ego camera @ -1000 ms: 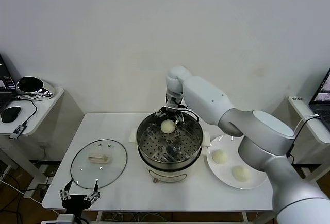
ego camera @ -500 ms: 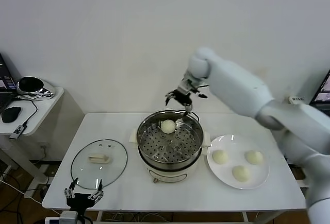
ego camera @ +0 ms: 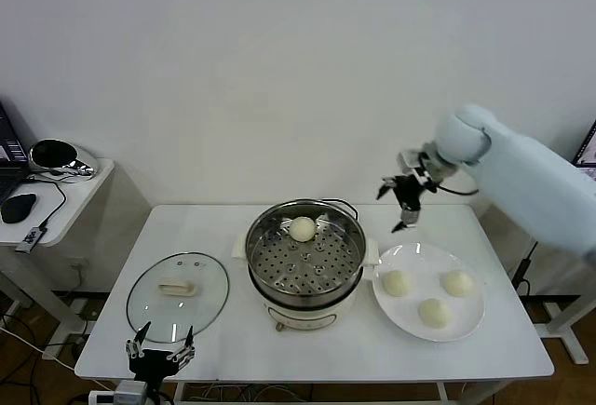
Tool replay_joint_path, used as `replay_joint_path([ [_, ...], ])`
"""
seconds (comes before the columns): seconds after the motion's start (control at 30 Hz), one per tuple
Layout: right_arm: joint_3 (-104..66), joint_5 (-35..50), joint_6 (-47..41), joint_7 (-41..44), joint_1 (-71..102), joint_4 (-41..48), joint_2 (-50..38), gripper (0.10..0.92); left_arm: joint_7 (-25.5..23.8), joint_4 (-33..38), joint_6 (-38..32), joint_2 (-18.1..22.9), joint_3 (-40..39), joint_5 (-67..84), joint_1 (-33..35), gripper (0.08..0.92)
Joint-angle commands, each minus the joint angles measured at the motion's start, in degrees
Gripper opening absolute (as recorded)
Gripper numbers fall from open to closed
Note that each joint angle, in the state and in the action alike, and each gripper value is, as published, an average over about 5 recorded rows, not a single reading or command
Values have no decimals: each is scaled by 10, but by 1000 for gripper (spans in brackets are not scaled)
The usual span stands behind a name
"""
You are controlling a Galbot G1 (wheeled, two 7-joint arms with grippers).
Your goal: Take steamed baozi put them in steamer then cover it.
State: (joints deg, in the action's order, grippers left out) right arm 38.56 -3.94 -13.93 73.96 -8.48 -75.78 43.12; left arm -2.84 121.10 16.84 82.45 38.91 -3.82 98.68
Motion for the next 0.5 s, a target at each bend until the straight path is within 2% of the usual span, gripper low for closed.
replay_joint_path([
  [0.03, -36, -44, -51, -38, 120, -34, -39, 823, 0, 0, 1, -1, -1, 0, 1, 823],
  [0.5, -25, -61, -70, -96, 178, -8, -5, 823, 2, -6, 0, 0, -10, -8, 2, 823],
])
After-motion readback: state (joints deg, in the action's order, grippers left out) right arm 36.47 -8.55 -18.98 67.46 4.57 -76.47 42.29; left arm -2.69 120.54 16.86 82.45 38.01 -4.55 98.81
